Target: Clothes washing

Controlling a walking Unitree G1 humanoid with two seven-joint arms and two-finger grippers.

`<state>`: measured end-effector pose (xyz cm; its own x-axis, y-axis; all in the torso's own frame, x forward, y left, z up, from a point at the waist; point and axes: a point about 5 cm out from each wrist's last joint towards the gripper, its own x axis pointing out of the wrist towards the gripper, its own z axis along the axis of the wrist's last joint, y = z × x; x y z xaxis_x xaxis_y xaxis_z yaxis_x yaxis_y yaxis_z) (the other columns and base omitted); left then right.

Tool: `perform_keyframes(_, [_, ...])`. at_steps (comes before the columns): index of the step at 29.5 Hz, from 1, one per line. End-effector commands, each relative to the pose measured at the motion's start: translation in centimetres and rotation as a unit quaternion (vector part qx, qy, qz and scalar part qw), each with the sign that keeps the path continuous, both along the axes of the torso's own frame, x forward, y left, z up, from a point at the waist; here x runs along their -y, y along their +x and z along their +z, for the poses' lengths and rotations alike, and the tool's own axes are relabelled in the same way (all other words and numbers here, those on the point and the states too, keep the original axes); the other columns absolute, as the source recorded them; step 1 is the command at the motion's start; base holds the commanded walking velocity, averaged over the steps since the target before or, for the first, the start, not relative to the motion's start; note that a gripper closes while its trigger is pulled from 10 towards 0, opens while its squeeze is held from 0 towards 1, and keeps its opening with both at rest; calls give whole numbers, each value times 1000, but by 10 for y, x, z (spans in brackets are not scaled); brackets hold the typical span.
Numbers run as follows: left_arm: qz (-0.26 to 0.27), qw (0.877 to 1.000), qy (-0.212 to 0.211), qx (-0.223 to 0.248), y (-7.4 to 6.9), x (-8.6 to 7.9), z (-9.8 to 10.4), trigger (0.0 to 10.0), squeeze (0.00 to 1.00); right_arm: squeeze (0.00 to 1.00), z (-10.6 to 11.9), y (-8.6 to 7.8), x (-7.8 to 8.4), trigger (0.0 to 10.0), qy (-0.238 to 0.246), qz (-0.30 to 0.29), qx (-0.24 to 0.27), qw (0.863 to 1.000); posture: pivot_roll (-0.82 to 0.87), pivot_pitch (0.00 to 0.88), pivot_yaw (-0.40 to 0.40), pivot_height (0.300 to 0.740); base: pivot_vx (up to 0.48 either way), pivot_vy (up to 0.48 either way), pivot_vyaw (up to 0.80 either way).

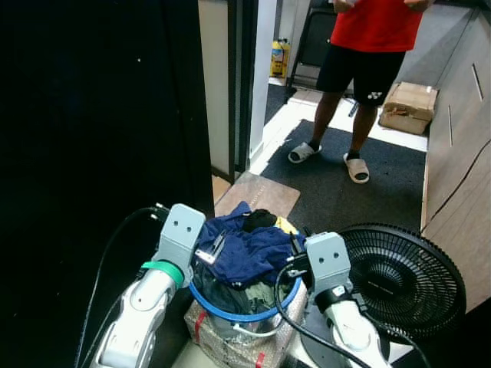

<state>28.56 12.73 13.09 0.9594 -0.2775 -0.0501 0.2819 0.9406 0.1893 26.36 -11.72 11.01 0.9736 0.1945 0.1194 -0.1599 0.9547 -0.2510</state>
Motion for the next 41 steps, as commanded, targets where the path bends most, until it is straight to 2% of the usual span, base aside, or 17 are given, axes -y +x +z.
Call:
perform_keyframes(1, [-5, 1000, 6, -15, -1, 1, -9, 10000, 0, 0, -7, -1, 0, 10000, -3, 0, -11, 1000, 51, 0, 61, 740, 0, 0, 0])
perform_keyframes(14, [-6, 1000, 11, -27, -4, 0, -17, 10000, 0, 0, -12, -2, 1, 10000, 1, -9, -24, 1000, 53, 0, 61, 740, 0, 0, 0])
perform_keyframes(41, [-7, 999, 12, -30, -5, 1, -19, 10000, 0, 0, -13, -3, 1, 10000, 5, -9, -23, 1000, 54, 0, 61, 655, 0, 0, 0])
